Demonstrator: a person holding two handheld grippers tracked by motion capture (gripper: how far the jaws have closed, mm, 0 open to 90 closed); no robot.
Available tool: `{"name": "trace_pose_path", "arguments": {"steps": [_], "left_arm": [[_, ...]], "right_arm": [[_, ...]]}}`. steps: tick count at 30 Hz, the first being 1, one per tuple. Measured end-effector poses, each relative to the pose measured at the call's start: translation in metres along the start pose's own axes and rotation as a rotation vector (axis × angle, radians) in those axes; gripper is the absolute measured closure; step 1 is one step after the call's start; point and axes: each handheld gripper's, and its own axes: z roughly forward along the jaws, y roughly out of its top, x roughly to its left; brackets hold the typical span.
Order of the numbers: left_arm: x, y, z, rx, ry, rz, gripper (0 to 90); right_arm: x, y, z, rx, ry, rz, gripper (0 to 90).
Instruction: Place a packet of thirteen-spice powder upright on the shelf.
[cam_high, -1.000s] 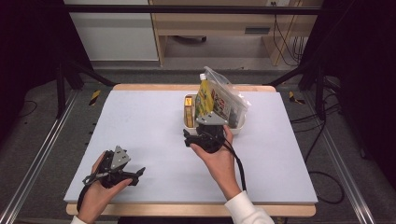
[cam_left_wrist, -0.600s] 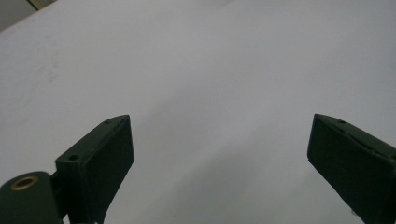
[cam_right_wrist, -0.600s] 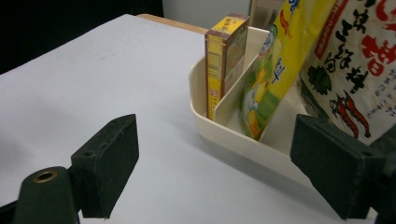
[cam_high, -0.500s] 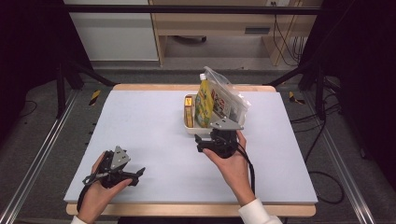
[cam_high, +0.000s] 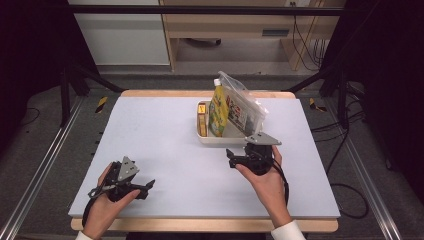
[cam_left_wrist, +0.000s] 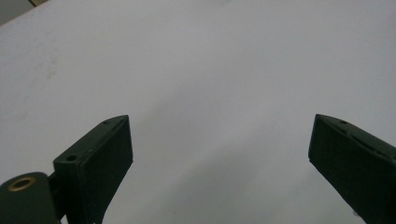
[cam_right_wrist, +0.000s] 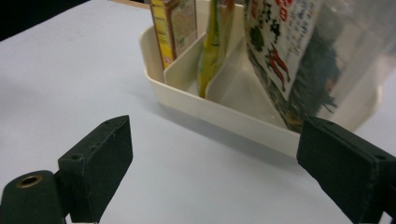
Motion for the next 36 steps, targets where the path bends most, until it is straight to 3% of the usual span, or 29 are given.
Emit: {"name": "trace_pose_path", "arguments": {"steps": [10,15,20,22,27,36], "left_arm": [[0.004,-0.002,0.000,0.012,0.000,-0.006,5.2],[0.006,-0.004,0.001,0.012,0.005,-0.035,5.2],[0.009,-0.008,0.003,0.028,0.007,-0.064,5.2],[0.011,-0.008,0.004,0.028,0.009,-0.076,5.2],[0.015,-0.011,0.003,0.022,0.045,-0.077,5.8],[0.020,-0.011,0.000,0.009,0.057,-0.088,5.9]], "right_arm": [[-0.028,-0.017,-0.008,0.001,-0.029,0.037,8.2],[-0.045,-0.029,-0.011,0.002,-0.050,0.065,6.9],[-0.063,-0.042,-0.014,0.032,-0.119,0.070,7.4],[-0.069,-0.048,-0.015,0.041,-0.127,0.085,7.5],[-0.083,-0.064,-0.015,0.109,-0.185,0.064,7.9],[-0.103,-0.079,-0.023,0.112,-0.157,0.135,6.2]]}}
